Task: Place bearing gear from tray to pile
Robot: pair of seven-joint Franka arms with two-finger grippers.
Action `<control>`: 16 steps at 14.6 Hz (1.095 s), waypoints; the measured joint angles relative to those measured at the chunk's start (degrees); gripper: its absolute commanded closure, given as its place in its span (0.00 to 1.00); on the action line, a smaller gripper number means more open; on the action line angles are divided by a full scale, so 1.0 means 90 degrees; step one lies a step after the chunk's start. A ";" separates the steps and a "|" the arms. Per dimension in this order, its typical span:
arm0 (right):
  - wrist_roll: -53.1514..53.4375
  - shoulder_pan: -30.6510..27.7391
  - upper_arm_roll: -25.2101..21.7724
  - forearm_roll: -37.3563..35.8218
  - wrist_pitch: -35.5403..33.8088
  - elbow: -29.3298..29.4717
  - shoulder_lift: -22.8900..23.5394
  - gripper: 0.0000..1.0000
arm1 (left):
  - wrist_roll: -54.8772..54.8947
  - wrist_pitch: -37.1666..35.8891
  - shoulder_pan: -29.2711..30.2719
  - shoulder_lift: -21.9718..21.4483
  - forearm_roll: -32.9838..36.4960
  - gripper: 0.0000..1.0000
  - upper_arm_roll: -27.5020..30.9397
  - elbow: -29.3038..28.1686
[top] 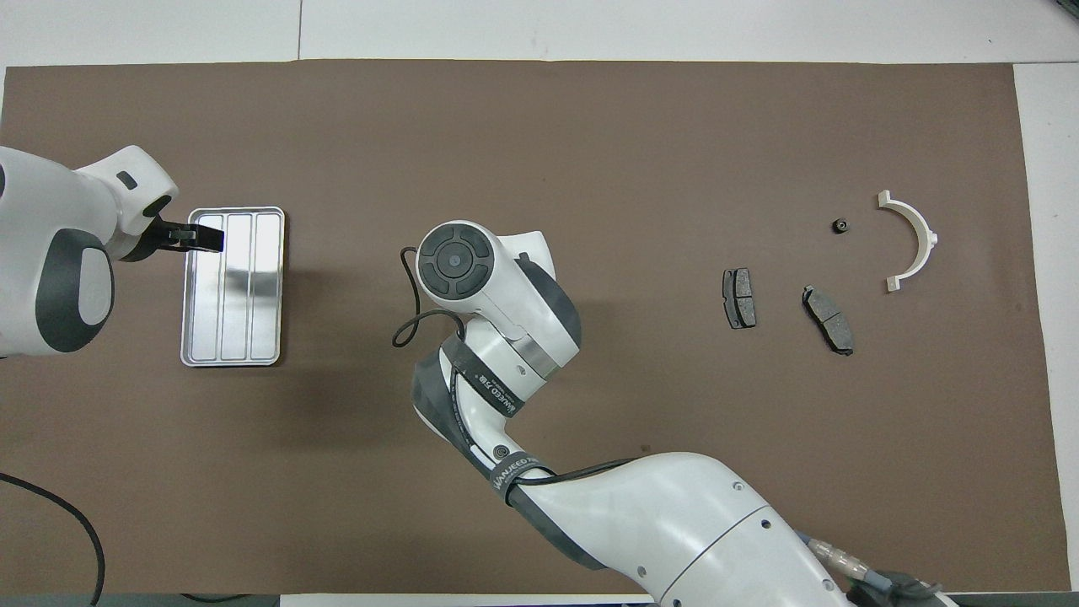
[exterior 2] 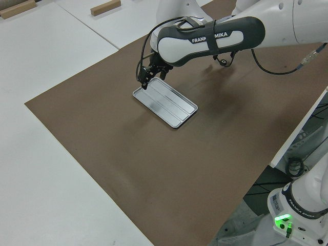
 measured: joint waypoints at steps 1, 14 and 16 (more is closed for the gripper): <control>0.0000 0.0001 0.0000 0.0000 0.0048 -0.0046 0.0002 0.01 | 0.0000 0.0000 0.0000 0.0000 0.0000 0.00 0.0000 -0.0001; 0.0005 0.0003 0.0009 0.0022 -0.0008 -0.0302 -0.0100 0.15 | 0.0000 0.0123 0.0001 0.0000 -0.0002 0.00 0.0010 -0.0080; 0.0023 0.0011 0.0022 0.0071 -0.0005 -0.0301 -0.0101 0.20 | -0.0006 0.0127 0.0000 0.0000 -0.0002 0.00 0.0004 -0.0080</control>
